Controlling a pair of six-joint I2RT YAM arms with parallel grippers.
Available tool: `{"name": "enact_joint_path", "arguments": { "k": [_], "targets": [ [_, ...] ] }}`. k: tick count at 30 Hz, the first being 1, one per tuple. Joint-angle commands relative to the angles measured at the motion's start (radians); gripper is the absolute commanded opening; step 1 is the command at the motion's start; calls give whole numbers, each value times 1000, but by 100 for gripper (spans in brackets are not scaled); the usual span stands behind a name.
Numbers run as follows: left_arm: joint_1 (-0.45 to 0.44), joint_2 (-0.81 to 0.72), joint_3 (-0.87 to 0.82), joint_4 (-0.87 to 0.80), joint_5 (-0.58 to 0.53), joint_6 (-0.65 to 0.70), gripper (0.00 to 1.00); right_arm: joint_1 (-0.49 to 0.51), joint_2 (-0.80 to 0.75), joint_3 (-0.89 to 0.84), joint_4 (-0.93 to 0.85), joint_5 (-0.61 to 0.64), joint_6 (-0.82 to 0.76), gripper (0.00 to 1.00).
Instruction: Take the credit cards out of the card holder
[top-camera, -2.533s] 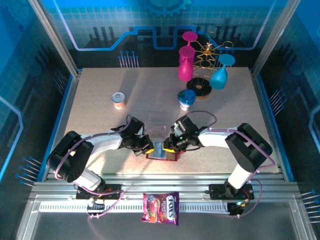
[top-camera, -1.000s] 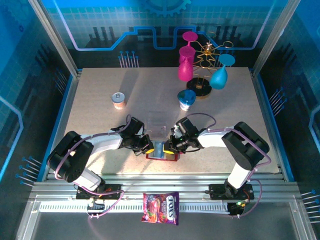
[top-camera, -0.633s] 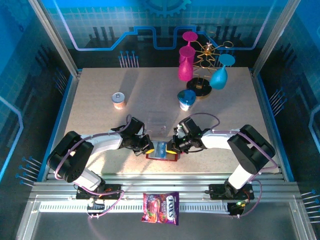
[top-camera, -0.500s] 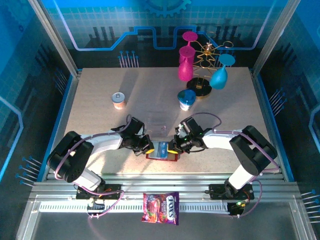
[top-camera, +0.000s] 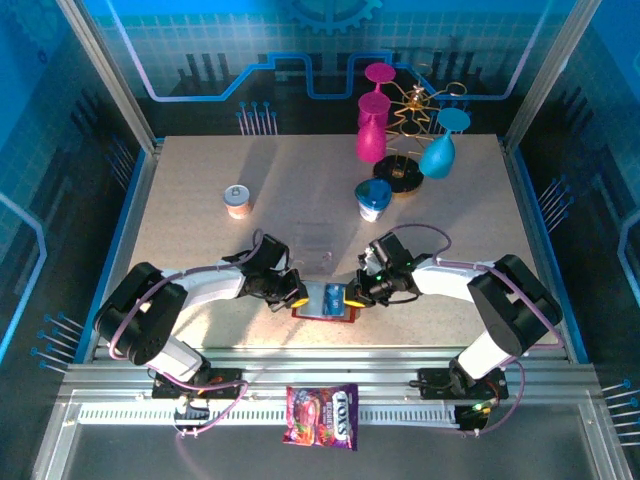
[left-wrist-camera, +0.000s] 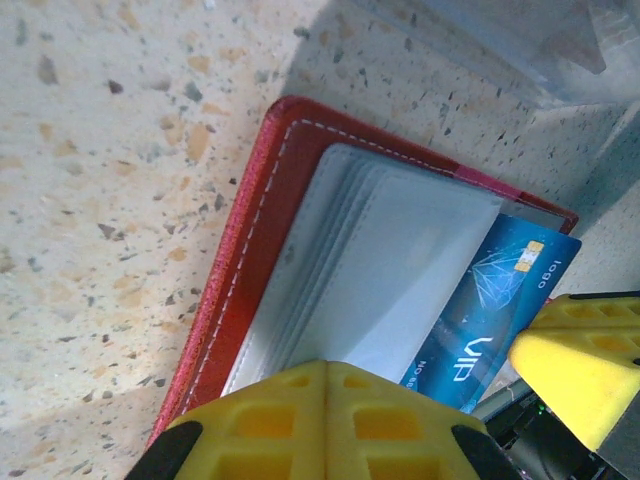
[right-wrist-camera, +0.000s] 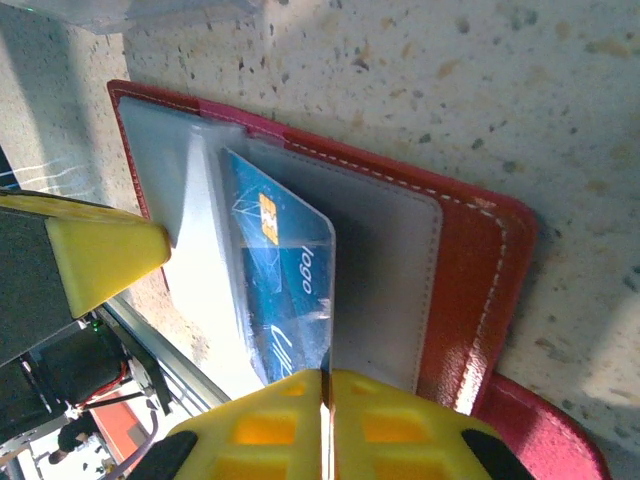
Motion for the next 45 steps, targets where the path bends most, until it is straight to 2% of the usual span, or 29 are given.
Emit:
{"name": "enact_joint_path", "arguments": {
  "k": [1,8,15,21,30,36,45],
  "targets": [
    [-5,7,6,-83,-35,-1,7,-12,-23,-1,-36,2,-19,11],
    [-5,17,13,-79,-33,3,7,-11,-29,-3,-38,3,-12,12],
    [-5,17,18,-81,-31,6,7,12,-20,2,25,-19,43,21],
    [-4,8,14,-82,-31,4,7,29,-8,14,40,-16,57,22],
    [-10,-35,36,-90,-19,-3,7,31,-16,40,-87,67,-8,25],
    [-79,-14,150,-164,-40,26,8,29,-10,34,-66,58,1,25],
    [-212,131,338,-348,-166,109,6,15,-50,16,-80,76,4,25]
  ]
}}
